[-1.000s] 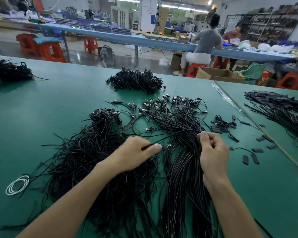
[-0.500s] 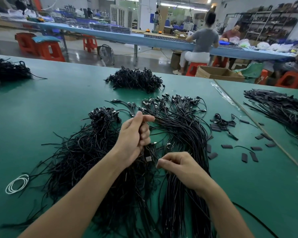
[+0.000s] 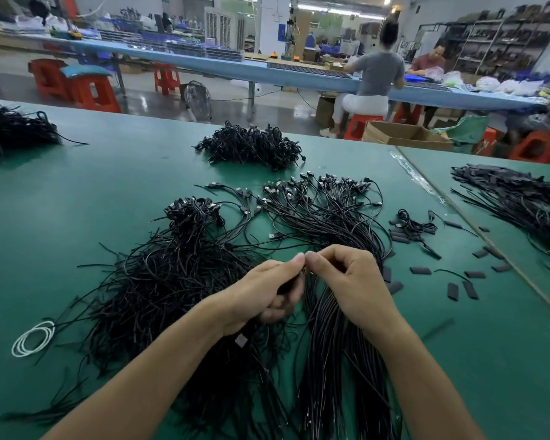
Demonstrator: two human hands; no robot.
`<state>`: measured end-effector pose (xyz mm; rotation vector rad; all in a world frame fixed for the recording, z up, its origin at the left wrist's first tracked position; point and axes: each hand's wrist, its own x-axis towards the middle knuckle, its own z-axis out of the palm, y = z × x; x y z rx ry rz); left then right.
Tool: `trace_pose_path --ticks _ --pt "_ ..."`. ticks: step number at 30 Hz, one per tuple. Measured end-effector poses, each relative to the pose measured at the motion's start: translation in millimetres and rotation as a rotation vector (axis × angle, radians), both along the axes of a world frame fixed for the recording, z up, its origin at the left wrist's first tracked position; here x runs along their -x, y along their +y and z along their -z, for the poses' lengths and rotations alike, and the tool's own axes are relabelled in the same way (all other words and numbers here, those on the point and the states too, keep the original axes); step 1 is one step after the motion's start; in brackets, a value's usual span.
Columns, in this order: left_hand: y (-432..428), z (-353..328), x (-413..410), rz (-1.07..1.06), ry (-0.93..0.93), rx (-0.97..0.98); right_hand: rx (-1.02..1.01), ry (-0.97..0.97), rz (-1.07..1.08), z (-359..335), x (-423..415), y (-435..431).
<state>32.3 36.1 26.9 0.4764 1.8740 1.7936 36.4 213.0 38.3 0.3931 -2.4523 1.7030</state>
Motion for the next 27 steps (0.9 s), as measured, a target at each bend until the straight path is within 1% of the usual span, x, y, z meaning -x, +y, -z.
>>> trace_pose_path --ticks 2,4,5,7,10,12,13,14,15,17,18,19,20,21,22,24,25,27 --pt "-4 -9 0 0.137 -0.153 -0.136 0.111 -0.064 -0.015 5 -2 -5" --pt "-8 -15 3 0.151 -0.258 -0.299 0.15 -0.12 -0.046 10 -4 -10" --pt "-8 -16 4 0.125 -0.297 -0.404 0.125 -0.128 -0.05 11 -5 -12" --pt "-5 -17 7 0.011 -0.334 -0.577 0.035 -0.122 -0.054 13 -8 -16" --pt "5 -13 9 -0.24 -0.274 -0.681 -0.153 -0.135 -0.086 10 -11 -19" --pt "7 -7 14 -0.328 -0.251 -0.8 -0.292 -0.178 -0.122 5 -15 -18" --pt "7 -4 17 -0.359 -0.222 -0.828 -0.362 -0.184 -0.142 3 -17 -18" --pt "7 -1 19 -0.404 -0.162 -0.802 -0.42 -0.178 -0.162 1 -20 -18" --pt "7 3 20 -0.464 -0.065 -0.709 -0.454 -0.167 -0.179 -2 -23 -19" --pt "6 11 20 -0.542 0.215 -0.367 -0.449 -0.131 -0.193 -6 -25 -20" --pt "7 14 18 -0.51 0.336 -0.182 -0.429 -0.097 -0.179 -7 -24 -20" --pt "8 16 15 -0.436 0.413 -0.02 -0.413 -0.055 -0.147 -9 -22 -20" --pt "8 16 12 -0.366 0.446 0.107 -0.405 -0.014 -0.109 -10 -21 -18" --pt "7 15 10 -0.329 0.425 0.178 -0.392 0.019 -0.073 -11 -18 -17" --pt "6 13 8 -0.314 0.349 0.167 -0.364 0.043 -0.044 -12 -16 -14" --pt "4 8 3 -0.259 0.134 0.033 -0.275 0.077 0.01 -11 -11 -9" --pt "3 5 1 -0.213 0.057 0.008 -0.231 0.088 0.036 -10 -8 -6" --pt "0 2 -4 -0.127 -0.029 0.036 -0.144 0.096 0.065 -8 -3 -4"
